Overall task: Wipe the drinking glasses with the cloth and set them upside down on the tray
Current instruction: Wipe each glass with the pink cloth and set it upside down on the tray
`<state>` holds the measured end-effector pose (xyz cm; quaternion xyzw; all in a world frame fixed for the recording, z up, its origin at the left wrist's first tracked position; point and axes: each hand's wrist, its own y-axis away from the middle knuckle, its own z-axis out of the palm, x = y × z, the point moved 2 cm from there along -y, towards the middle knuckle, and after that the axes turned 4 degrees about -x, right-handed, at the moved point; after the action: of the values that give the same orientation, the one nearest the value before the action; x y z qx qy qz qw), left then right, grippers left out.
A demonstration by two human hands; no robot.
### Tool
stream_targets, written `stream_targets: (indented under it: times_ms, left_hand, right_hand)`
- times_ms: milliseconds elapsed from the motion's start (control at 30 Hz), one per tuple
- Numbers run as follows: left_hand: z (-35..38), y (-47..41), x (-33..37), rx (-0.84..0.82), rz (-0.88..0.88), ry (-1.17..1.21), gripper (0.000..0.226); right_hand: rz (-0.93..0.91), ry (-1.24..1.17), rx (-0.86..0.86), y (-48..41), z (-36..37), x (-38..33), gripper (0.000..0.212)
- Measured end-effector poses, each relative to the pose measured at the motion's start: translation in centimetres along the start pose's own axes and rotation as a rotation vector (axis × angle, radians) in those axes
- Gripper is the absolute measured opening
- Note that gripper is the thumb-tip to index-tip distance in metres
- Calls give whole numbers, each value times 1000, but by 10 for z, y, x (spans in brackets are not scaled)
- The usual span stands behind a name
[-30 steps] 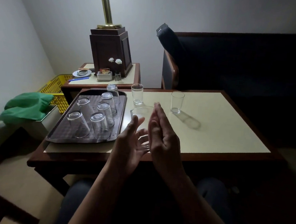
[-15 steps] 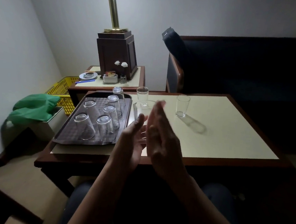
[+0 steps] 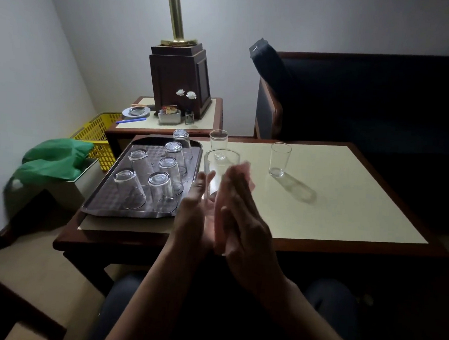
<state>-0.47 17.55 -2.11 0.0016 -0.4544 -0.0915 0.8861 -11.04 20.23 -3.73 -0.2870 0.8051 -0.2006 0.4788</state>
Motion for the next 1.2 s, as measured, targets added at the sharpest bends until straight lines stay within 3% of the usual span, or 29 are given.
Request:
stream_targets:
  times_ms: [100, 200, 333, 433, 500, 667, 767, 867, 967, 1067, 1200]
  left_hand:
    - [-1, 1, -5, 36, -50, 53, 50]
    - [2, 3, -14, -30, -28, -157, 50]
    - [8, 4, -5, -103, -22, -123, 50]
    - [-8, -1, 0, -29, -43, 7, 59]
    - [-10, 1, -6, -19, -56, -22, 65]
    - [2, 7, -17, -75, -50, -124, 49]
    - [3, 3, -3, -49, 10, -98, 46]
    - [0, 2, 6, 31, -19, -28, 55]
    - [-3, 0, 0, 64, -61, -35, 57]
    - [0, 6, -10, 36, -92, -51, 59]
    - [3, 7, -4, -12, -34, -67, 63]
  right_hand:
    - [179, -178, -11, -2, -1, 9, 63]
    - [393, -297, 29, -30, -11, 15, 59]
    - [240, -193, -3, -25, -15, 0, 62]
    - [45, -61, -80, 3, -5, 1, 65]
    - [82, -99, -79, 3, -5, 8, 64]
    - [342, -335, 0, -32, -18, 7, 65]
    - [330, -389, 25, -20, -23, -1, 66]
    - [299, -435, 70, 3, -17, -1, 49]
    - [174, -239, 183, -3, -17, 10, 26]
    - [47, -24, 278, -25, -23, 15, 36]
    - [142, -44, 240, -26, -22, 9, 39]
